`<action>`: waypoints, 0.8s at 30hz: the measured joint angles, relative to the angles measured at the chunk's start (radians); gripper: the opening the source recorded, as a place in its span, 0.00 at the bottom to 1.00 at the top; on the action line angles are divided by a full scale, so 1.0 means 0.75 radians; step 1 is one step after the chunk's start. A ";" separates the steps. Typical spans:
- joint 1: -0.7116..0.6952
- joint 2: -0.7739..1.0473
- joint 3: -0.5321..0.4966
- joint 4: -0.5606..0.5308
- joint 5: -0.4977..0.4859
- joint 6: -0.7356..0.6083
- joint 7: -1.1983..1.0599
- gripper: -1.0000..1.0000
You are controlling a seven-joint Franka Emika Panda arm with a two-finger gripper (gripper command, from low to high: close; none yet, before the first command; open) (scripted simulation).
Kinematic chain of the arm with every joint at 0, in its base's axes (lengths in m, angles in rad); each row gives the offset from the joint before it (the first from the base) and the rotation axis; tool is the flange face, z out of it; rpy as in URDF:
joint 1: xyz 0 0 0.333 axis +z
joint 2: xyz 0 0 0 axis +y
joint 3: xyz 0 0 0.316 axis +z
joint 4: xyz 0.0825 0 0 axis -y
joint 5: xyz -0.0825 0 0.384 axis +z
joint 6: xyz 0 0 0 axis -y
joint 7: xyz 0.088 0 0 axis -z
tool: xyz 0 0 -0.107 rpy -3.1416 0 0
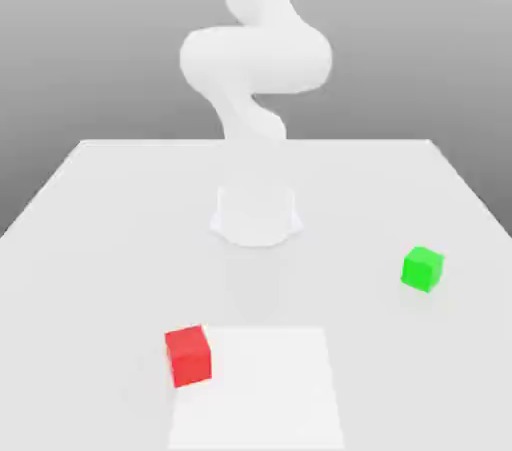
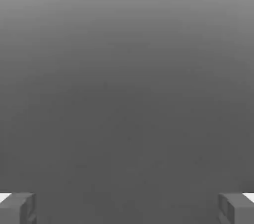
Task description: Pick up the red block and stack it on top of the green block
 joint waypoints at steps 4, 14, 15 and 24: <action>-0.016 0.209 -0.038 -0.111 -0.065 0.118 -0.101 0.50; -0.036 0.692 -0.181 -0.374 -0.103 0.397 -0.420 0.50; -0.036 0.741 -0.196 -0.401 -0.090 0.425 -0.464 0.50; -0.095 1.177 -0.160 -0.508 0.161 0.729 -0.820 0.50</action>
